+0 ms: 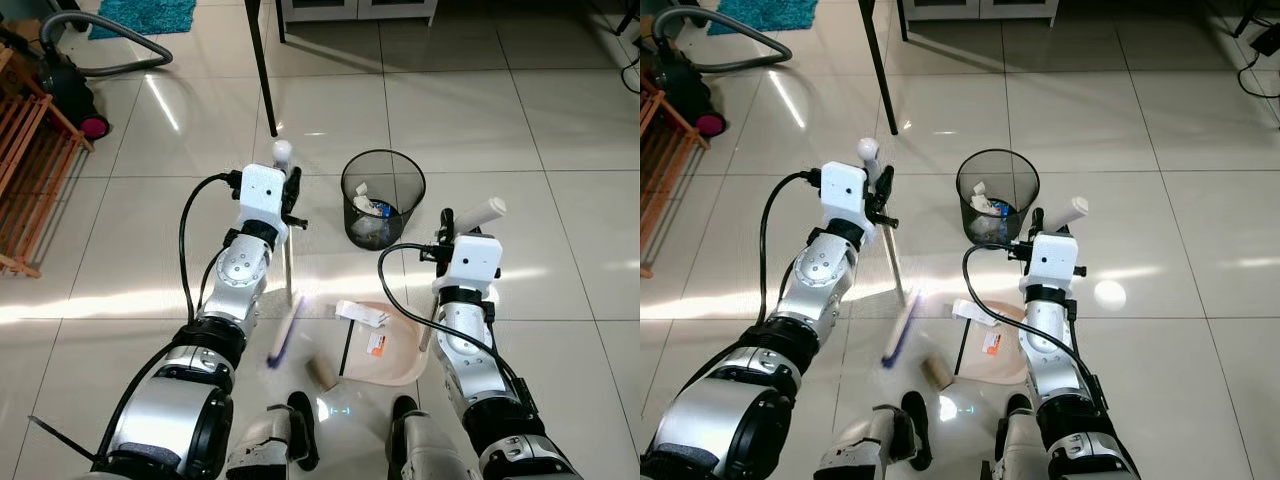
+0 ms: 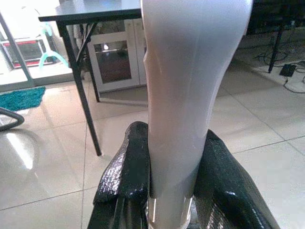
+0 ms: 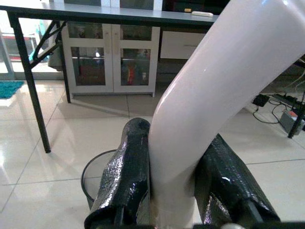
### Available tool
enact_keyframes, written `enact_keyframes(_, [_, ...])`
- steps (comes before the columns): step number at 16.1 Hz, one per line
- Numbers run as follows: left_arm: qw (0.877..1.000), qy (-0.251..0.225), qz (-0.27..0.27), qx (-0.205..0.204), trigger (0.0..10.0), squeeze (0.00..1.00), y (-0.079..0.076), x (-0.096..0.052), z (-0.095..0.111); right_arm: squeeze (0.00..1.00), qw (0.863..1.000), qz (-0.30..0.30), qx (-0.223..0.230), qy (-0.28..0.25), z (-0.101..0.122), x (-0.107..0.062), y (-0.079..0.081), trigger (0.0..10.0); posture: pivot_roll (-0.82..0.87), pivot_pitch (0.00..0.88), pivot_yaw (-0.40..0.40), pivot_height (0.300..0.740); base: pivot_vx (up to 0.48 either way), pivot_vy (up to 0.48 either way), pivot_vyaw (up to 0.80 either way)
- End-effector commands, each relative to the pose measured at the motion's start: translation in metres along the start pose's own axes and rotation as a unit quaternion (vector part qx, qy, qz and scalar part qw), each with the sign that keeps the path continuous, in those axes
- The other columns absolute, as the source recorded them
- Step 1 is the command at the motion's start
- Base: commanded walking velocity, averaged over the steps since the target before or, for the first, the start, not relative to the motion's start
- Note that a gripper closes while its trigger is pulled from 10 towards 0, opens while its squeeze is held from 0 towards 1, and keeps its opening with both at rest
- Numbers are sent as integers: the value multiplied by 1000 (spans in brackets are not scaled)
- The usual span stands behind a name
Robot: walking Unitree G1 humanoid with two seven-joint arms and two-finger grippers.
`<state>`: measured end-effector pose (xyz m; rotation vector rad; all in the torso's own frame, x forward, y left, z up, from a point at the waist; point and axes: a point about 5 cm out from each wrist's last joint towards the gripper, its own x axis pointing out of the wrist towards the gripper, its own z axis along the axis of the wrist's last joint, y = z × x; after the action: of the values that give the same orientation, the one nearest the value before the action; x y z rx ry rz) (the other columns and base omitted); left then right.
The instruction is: Sweep floor
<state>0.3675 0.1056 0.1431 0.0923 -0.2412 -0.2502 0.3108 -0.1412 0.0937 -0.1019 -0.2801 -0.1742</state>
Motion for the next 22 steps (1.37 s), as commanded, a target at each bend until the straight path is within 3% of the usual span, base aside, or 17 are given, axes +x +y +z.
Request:
enact_keyframes(1, [1000,-10,-16,1,10000,0,-1,-6,-1,0,999,15,7,33,-11,-9,2,10000,62,310,119,740,0,0,0])
enact_keyframes(4, [999,-16,-49,7,10000,0,6,-19,-4,0,999,44,13,13,-4,-6,4,10000,64,285,117,740,0,0,0])
enact_keyframes(6, [999,-7,-41,9,10000,0,14,-25,-11,0,999,47,18,18,-6,-9,5,10000,65,268,110,740,0,0,0])
enact_keyframes(9, [992,29,-119,-25,10000,0,-11,-15,-17,0,998,49,27,27,-8,-9,7,10000,64,278,111,740,0,0,0])
enact_keyframes(12, [972,52,-228,-26,10000,0,-47,-3,-11,0,998,52,33,24,-6,-12,8,10000,35,260,145,740,0,0,0])
enact_keyframes(16, [956,31,-287,-45,10000,0,-62,5,2,0,998,44,31,28,-9,-15,2,10000,31,248,148,740,0,0,0])
enact_keyframes(21, [957,-30,-288,-18,10000,0,-43,19,29,0,998,46,29,31,-9,-8,0,10000,45,217,138,740,0,0,0])
enact_keyframes(22, [953,-48,-298,-9,10000,0,-31,20,38,0,998,45,29,30,-9,-6,-2,10000,48,212,136,740,0,0,0])
